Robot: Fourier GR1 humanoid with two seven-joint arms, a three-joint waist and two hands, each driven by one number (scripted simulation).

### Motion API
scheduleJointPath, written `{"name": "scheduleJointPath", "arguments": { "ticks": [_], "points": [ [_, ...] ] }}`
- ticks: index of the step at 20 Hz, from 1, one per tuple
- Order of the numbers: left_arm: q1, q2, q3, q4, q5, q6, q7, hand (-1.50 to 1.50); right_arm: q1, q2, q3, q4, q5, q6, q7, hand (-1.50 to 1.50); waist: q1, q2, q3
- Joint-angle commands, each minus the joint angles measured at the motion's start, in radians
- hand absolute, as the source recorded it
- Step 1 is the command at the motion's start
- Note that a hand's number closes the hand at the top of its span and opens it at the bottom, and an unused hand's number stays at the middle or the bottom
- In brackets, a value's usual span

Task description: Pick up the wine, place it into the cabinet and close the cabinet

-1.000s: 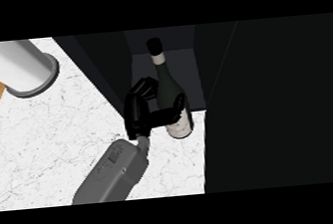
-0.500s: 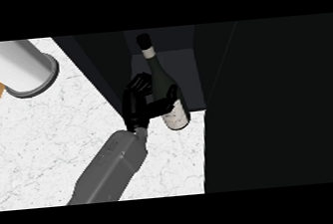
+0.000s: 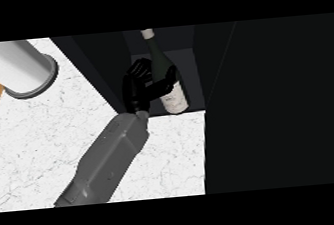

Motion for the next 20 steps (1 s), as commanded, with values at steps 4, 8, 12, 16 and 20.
{"name": "scheduleJointPath", "arguments": {
  "ticks": [4, 8, 12, 16, 20],
  "points": [
    [-0.121, 0.000, 0.077, 0.150, 0.011, -0.054, -0.007, 1.50, -0.021, 0.015, -0.021, -0.124, -0.103, -0.023, 0.071, -1.50, 0.013, 0.002, 0.000],
    [-0.249, 0.019, 0.096, 0.197, 0.007, 0.027, 0.049, 1.50, 0.037, 0.005, -0.036, -0.141, -0.129, 0.008, 0.048, -1.50, 0.002, 0.000, 0.001],
    [-0.283, 0.008, 0.092, 0.314, -0.041, 0.046, -0.009, 1.50, -0.002, 0.021, 0.003, -0.146, -0.102, -0.007, 0.084, -1.50, -0.011, 0.007, 0.000],
    [-0.337, 0.049, 0.075, 0.383, -0.091, 0.106, 0.003, 1.50, -0.020, 0.011, -0.040, -0.099, -0.115, 0.006, 0.073, -1.50, -0.003, 0.006, 0.001],
    [-0.359, 0.073, 0.051, 0.456, -0.133, 0.148, 0.029, -1.50, 0.048, 0.021, -0.034, -0.101, -0.133, 0.038, 0.009, -1.50, -0.011, 0.006, 0.001]
  ]
}}
